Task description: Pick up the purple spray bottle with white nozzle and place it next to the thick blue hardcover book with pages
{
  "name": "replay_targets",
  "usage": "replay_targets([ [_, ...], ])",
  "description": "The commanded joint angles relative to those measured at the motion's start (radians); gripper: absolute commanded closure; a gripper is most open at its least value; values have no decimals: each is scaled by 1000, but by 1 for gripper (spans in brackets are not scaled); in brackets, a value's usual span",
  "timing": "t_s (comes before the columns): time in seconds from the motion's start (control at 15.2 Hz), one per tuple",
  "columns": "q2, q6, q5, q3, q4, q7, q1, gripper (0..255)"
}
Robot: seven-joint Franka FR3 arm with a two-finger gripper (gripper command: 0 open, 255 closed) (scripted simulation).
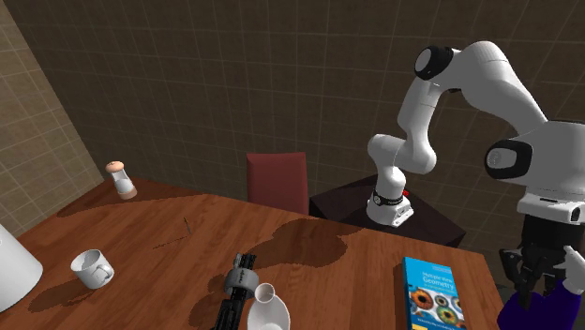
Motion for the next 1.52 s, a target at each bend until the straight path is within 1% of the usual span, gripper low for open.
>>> replay_targets([
  [0.0, 13, 29, -9, 13, -16, 9, -10, 255],
  [0.46, 59, 129, -56, 76, -71, 58, -57, 255],
  [0.66, 83, 173, -86, 111, -91, 86, -89, 255],
  [0.86, 108, 216, -125, 155, -109, 122, -131, 255],
  [1.06, 135, 259, -176, 211, -125, 167, -188, 255],
  [1.19, 153, 287, -217, 258, -134, 202, -238, 255],
  [1.32, 171, 314, -265, 316, -142, 244, -300, 255],
  [1.45, 188, 340, -321, 388, -147, 292, -378, 255],
])
